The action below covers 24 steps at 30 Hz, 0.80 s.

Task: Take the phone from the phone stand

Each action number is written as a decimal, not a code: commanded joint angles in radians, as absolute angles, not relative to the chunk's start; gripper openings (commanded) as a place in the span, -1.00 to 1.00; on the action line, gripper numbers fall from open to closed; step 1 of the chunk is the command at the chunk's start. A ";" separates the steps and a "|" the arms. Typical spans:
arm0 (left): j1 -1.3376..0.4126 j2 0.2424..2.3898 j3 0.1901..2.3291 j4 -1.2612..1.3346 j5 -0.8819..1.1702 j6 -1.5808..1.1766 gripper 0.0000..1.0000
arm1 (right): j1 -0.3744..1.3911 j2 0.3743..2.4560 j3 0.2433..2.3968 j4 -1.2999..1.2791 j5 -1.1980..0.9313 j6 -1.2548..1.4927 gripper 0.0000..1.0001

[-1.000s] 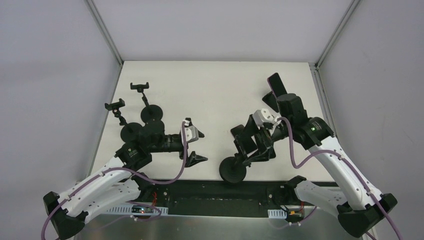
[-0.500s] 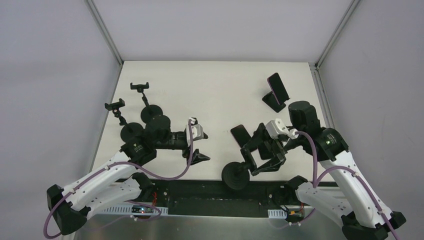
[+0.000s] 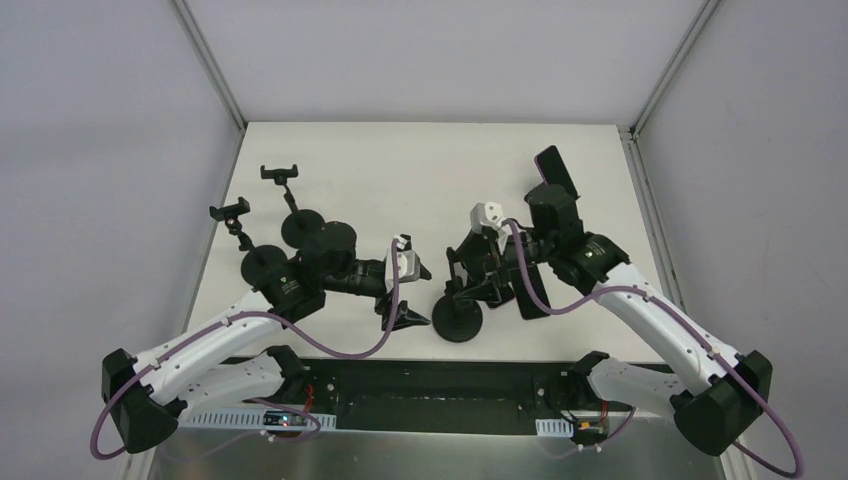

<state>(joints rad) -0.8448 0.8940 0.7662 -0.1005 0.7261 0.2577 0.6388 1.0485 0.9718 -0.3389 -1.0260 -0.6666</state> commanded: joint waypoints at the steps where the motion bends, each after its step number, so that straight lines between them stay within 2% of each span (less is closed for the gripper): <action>1: -0.851 0.916 0.802 -0.031 0.738 0.293 0.81 | 0.657 1.078 1.037 -0.065 -1.004 -0.571 -1.00; 5: -0.853 0.952 0.812 -0.004 0.745 0.280 0.69 | 0.675 1.107 1.033 -0.006 -0.933 -0.532 -1.00; 9: -0.853 0.983 0.815 0.037 0.719 0.264 0.67 | 0.691 1.127 1.028 0.060 -0.864 -0.489 -1.00; 15: -0.853 0.998 0.797 0.093 0.623 0.251 0.80 | 0.710 1.136 1.020 0.089 -0.847 -0.461 -1.00; 21: -0.853 0.996 0.770 0.134 0.549 0.245 0.84 | 0.718 1.122 1.002 0.115 -0.878 -0.439 -1.00; 24: -0.853 0.994 0.764 0.157 0.526 0.233 0.96 | 0.724 1.116 0.993 0.128 -0.865 -0.424 -1.00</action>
<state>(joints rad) -0.8440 0.9958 0.7696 0.0391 0.5663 0.2497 0.7006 1.1522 0.9707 -0.0406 -0.8078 -0.4698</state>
